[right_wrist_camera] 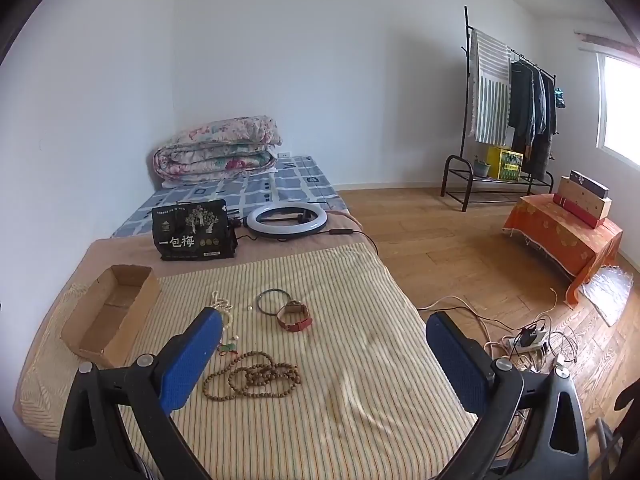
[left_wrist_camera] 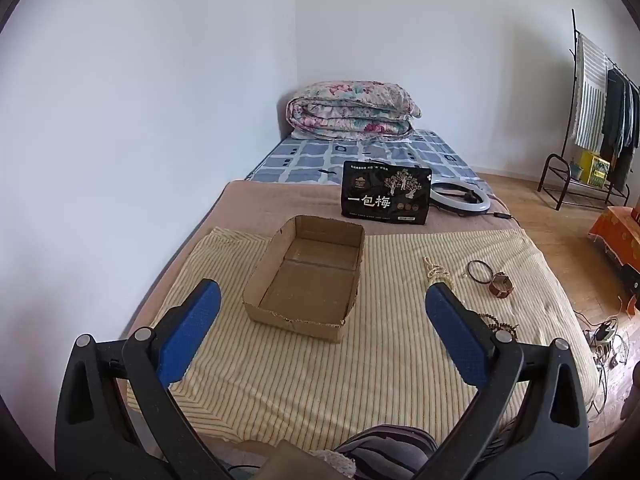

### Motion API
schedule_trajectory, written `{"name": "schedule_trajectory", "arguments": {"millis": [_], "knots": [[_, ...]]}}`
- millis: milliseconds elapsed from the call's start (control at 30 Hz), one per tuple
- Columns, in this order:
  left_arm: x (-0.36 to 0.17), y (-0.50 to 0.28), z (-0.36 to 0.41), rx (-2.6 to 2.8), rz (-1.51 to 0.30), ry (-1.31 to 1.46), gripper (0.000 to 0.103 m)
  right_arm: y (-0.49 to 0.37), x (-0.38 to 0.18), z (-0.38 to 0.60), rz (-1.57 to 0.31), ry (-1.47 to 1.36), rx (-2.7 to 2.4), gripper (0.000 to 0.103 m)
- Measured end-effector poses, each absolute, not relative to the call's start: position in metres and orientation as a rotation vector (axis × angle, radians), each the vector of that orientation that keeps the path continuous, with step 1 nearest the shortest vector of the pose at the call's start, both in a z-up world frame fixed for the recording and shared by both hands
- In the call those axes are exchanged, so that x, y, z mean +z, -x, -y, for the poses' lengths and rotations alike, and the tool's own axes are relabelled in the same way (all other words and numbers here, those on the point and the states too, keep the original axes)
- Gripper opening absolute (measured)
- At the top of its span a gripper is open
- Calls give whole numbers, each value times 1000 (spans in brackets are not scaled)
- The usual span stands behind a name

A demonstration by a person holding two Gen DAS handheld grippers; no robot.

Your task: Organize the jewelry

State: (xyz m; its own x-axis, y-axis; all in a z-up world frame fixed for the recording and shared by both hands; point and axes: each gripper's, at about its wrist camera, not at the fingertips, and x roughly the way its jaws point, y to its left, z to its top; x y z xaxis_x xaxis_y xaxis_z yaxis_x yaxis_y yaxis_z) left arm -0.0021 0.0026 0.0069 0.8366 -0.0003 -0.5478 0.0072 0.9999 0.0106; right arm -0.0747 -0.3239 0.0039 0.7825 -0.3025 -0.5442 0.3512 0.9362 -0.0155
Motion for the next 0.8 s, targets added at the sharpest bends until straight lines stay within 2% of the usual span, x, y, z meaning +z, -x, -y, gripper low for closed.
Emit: {"name": "schedule_trajectory", "arguments": {"millis": [800], "knots": [[15,3,-11,-5,-583,17,103,85,6,317,-562,-76,-335,103]]}}
